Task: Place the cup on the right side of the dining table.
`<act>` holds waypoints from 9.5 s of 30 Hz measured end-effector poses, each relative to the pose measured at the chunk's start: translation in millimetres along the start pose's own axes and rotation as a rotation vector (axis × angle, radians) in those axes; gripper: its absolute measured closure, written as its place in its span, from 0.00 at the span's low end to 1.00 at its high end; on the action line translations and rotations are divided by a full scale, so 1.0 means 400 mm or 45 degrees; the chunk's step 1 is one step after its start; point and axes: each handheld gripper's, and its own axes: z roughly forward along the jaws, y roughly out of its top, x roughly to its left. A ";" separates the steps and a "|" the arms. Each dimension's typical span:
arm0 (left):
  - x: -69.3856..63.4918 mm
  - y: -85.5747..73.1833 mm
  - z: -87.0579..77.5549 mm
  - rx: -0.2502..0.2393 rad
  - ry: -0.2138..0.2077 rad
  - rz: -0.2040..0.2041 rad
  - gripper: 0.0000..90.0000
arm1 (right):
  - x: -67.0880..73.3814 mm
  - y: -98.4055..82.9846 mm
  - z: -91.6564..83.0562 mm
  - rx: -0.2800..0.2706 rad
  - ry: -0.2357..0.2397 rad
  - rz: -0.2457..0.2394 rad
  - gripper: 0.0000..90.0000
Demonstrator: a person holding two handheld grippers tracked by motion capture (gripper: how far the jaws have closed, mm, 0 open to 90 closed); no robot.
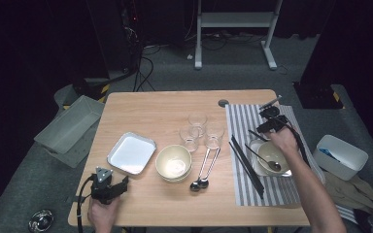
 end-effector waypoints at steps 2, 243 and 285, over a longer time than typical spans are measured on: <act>0.000 0.000 0.000 0.000 0.000 0.000 0.32 | -0.003 0.002 0.005 0.009 0.003 0.007 0.58; 0.000 0.000 0.000 0.000 0.000 -0.001 0.32 | 0.141 -0.025 0.011 0.054 0.126 -0.153 0.49; 0.000 0.000 0.000 0.001 0.000 -0.002 0.32 | 0.112 -0.035 0.011 -0.033 0.087 -0.063 0.49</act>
